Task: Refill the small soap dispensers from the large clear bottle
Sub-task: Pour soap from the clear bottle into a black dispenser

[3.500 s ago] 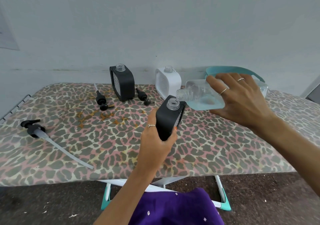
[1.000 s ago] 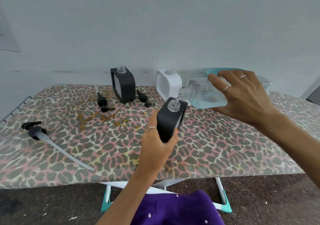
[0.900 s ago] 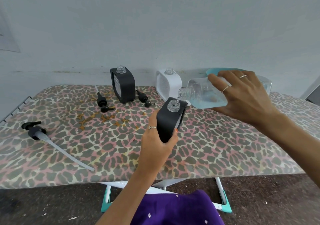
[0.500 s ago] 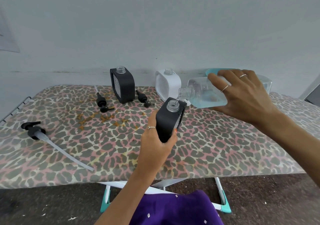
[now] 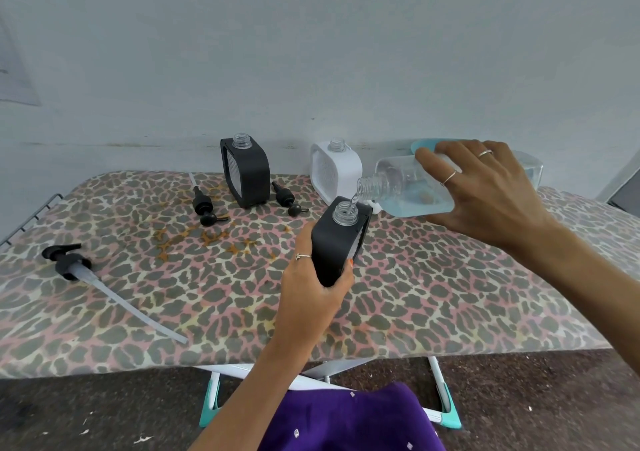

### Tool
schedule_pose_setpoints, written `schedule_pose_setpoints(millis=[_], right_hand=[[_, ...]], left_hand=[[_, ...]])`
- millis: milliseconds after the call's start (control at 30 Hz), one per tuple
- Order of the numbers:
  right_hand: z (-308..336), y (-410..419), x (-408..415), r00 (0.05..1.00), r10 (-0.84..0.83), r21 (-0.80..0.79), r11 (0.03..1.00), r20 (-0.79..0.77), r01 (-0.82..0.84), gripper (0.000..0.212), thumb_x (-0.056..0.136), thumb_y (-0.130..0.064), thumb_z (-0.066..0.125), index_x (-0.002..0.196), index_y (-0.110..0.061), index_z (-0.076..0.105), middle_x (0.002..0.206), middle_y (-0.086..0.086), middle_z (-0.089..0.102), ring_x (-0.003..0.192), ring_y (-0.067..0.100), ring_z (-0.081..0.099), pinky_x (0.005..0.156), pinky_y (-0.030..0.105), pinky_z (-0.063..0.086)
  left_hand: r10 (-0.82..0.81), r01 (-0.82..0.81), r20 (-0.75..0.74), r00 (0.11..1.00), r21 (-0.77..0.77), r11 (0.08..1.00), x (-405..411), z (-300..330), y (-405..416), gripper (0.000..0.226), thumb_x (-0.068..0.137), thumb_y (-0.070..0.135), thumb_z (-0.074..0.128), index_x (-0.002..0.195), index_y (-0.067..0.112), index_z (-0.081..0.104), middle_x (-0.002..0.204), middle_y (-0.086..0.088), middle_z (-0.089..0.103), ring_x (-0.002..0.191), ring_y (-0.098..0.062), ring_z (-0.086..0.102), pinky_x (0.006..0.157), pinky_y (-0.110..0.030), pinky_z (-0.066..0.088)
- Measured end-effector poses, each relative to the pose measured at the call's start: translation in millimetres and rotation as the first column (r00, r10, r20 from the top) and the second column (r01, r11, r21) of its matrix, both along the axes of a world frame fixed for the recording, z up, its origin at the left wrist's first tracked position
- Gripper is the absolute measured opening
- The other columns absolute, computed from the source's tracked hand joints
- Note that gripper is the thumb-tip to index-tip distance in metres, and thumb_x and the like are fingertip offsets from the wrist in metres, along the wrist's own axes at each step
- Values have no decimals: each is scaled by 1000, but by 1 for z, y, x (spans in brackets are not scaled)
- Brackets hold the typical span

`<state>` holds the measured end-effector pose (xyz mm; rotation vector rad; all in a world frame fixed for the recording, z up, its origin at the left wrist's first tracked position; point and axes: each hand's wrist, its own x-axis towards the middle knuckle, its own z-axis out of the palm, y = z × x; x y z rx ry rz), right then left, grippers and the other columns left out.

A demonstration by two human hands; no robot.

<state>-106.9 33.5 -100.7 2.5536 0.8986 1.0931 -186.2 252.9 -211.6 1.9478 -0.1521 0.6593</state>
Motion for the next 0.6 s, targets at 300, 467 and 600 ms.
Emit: schedule_pose_setpoints(millis=[300,467,600], right_hand=[[-1,0,0,1000,15,5,1000,13,-15,82,59,-40,87,124,-13,44,106,20,61,90,40,62,76,47,46],[-1,0,0,1000,11,3,1000,9,-11,83,59,-42,87,124,-13,43,107,21,61,90,40,62,76,49,46],[-1,1,0,1000,3,-3,1000,1,-3,83,60,-43,86,125,-13,44,108,21,61,90,41,62,77,49,46]], left_hand=[[4,-4,5,1000,-13,1000,1,-1,-1,63,81,17,72,134,16,39,109,0,62,94,-8,63,75,-11,50],[12,-12,7,1000,23,1000,1,-1,0,61,81,18,72,133,14,39,97,-1,62,77,-7,61,63,-6,45],[26,-27,13,1000,36,999,0,1,0,60,81,15,72,132,11,41,94,1,60,74,-2,59,63,-3,43]])
